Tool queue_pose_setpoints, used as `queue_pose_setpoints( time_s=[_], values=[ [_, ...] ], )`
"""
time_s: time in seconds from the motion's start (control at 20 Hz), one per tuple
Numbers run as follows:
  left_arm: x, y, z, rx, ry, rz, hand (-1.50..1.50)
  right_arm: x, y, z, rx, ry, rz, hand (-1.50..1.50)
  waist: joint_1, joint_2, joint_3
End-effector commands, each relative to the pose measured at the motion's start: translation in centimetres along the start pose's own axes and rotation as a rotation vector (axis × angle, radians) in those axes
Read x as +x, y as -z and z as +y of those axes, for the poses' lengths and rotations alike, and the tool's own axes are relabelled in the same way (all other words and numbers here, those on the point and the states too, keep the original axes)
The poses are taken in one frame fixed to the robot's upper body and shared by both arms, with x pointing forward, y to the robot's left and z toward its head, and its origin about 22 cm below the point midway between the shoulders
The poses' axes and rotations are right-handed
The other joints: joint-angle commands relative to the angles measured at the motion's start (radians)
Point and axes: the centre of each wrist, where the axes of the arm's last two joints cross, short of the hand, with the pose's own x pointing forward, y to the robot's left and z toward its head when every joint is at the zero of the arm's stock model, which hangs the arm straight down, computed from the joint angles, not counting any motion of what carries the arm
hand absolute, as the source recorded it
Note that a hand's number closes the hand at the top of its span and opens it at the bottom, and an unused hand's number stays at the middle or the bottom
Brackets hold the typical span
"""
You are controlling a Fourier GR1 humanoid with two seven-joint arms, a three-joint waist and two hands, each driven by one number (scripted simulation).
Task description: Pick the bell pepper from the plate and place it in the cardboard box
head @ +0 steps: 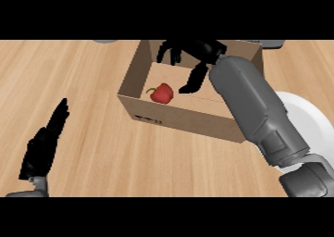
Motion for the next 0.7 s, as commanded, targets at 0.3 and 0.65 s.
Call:
queue_pose_setpoints(
  time_s=[0.3,0.65],
  values=[
    [0.6,0.4,-1.3,-0.009,0.011,-0.006,0.00,-0.2,1.4,2.1,-0.160,0.291,-0.031,-1.50,0.007,0.004,0.001],
    [1.4,0.3,-0.2,-0.020,0.012,-0.035,0.00,-3.0,-2.1,-3.1,-0.377,0.560,-0.025,-1.50,0.030,0.012,0.001]
  ],
)
